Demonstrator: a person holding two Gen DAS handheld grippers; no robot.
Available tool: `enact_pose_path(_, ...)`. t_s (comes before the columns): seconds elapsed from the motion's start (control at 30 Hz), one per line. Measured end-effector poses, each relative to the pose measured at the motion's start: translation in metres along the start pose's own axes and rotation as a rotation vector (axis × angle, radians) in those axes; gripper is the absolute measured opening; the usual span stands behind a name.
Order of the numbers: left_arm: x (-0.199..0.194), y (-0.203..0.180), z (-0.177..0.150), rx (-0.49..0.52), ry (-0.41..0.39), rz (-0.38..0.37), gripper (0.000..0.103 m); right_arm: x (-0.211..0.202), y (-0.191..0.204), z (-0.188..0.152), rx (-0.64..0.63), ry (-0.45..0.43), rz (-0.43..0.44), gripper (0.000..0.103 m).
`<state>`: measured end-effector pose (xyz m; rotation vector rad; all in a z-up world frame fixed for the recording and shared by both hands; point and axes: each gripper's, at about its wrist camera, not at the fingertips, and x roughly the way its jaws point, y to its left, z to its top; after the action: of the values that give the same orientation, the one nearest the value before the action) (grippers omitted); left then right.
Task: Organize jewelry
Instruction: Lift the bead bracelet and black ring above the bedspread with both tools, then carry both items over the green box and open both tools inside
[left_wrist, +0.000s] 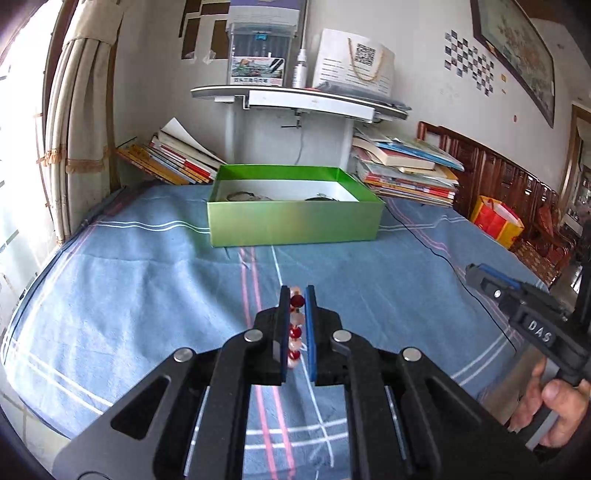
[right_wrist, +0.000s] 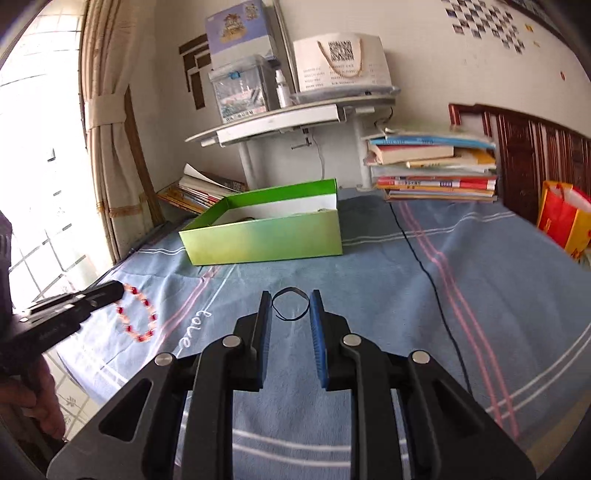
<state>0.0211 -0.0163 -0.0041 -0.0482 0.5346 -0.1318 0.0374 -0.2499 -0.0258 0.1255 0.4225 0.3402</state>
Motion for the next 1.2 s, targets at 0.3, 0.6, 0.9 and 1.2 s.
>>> enact_pose_path(0.3,-0.012,0.003,-0.008,-0.003,-0.003,-0.005,0.008,-0.011,0.019,-0.002,-0.035,-0.009,0.022,0.021)
enact_pose_path(0.6,-0.007,0.009,-0.01,-0.008,0.012,-0.005,0.008,-0.008,0.021,-0.003,-0.042,-0.001,0.019,0.021)
enact_pose_path(0.9,0.026,0.014,0.027,0.005,0.036,-0.031,0.008,0.027,0.015,0.033,-0.067,0.0,0.04,0.021)
enact_pose_path(1.2,0.123,0.025,0.142,-0.002,0.061,-0.022,0.008,0.162,0.012,0.134,-0.071,0.053,0.099,0.021)
